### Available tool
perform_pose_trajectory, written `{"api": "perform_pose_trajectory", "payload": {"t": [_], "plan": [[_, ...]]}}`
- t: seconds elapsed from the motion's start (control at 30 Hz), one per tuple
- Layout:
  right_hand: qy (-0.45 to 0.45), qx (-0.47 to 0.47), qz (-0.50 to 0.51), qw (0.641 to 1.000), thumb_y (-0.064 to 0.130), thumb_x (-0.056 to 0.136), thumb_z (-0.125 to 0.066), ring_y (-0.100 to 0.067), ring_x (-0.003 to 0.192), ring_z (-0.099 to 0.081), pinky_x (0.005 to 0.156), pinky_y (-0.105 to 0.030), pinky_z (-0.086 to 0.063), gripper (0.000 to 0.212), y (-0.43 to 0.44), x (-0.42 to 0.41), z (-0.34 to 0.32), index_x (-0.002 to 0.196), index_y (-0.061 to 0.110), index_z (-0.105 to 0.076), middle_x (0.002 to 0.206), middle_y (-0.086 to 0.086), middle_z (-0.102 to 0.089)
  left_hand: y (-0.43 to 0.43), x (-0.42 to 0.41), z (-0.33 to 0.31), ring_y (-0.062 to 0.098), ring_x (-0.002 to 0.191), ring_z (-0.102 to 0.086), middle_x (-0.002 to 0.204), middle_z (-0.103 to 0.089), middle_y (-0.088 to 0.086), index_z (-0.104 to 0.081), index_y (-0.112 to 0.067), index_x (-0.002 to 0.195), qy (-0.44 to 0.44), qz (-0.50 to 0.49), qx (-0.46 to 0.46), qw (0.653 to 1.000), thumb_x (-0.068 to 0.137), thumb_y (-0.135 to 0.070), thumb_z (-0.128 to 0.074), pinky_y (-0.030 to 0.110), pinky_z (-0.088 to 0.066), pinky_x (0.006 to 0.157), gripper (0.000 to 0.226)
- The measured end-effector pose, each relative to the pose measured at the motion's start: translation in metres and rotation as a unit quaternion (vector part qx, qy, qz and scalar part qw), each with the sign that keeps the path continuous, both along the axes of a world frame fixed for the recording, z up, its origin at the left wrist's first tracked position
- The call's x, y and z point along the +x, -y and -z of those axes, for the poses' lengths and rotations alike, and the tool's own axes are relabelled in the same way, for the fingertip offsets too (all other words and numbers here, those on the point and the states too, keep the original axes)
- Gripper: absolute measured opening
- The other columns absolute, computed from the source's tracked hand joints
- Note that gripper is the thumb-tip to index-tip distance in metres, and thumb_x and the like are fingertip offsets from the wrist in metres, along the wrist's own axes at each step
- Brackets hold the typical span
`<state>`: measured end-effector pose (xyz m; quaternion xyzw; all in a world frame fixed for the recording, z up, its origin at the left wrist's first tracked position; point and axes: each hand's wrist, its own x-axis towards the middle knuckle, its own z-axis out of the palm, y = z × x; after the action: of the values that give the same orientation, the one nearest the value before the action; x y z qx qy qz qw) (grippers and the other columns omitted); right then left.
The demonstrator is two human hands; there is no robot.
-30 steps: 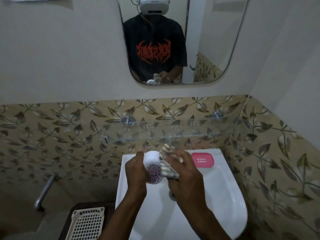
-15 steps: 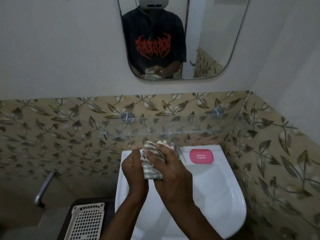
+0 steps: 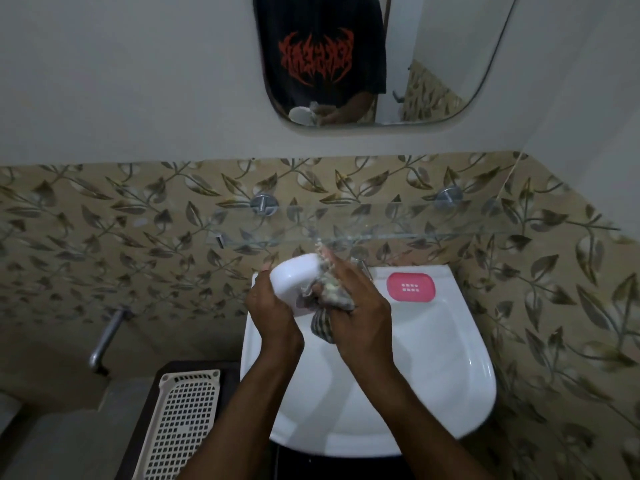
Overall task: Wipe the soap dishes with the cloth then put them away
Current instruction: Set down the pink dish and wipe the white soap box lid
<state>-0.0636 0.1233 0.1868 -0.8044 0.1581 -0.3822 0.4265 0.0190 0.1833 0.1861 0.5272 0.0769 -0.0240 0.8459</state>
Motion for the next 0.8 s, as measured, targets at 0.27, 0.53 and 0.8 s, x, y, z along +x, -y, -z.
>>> {"api": "perform_pose_trajectory", "payload": {"t": [0.27,0.53,0.8], "plan": [[-0.095,0.120,-0.105,0.983,0.021,0.080,-0.078,-0.005,0.108,-0.059,0.089,-0.016,-0.047,0.051,0.025,0.001,0.014,0.127,0.032,-0.060,0.118,0.012,-0.064,-0.012,0.009,0.023,0.016,0.069,-0.068,0.073,-0.072,0.003,-0.063,-0.010,0.091,-0.062,0.138,-0.091,0.984,0.102,-0.023,-0.029,0.025,-0.057,0.062,0.039],[-0.155,-0.245,-0.051,0.956,0.005,0.076,-0.070,-0.020,0.104,-0.062,0.069,-0.027,-0.052,0.066,0.050,0.002,-0.008,0.134,0.033,-0.054,0.128,0.004,-0.061,-0.012,0.010,-0.004,0.005,0.052,-0.044,0.056,-0.047,0.007,-0.047,-0.012,0.060,0.199,0.131,0.240,0.941,0.101,-0.030,-0.047,0.024,-0.035,0.053,0.045],[-0.083,-0.198,-0.051,0.975,-0.010,0.070,-0.066,-0.013,0.113,-0.062,0.084,-0.023,-0.055,0.084,0.026,0.007,0.016,0.140,0.032,-0.048,0.145,0.008,-0.050,-0.003,0.010,-0.010,0.007,0.050,-0.058,0.048,-0.061,-0.010,-0.060,-0.018,0.062,0.040,0.008,0.085,0.996,0.098,-0.031,-0.053,0.022,-0.048,0.053,0.039]]}}
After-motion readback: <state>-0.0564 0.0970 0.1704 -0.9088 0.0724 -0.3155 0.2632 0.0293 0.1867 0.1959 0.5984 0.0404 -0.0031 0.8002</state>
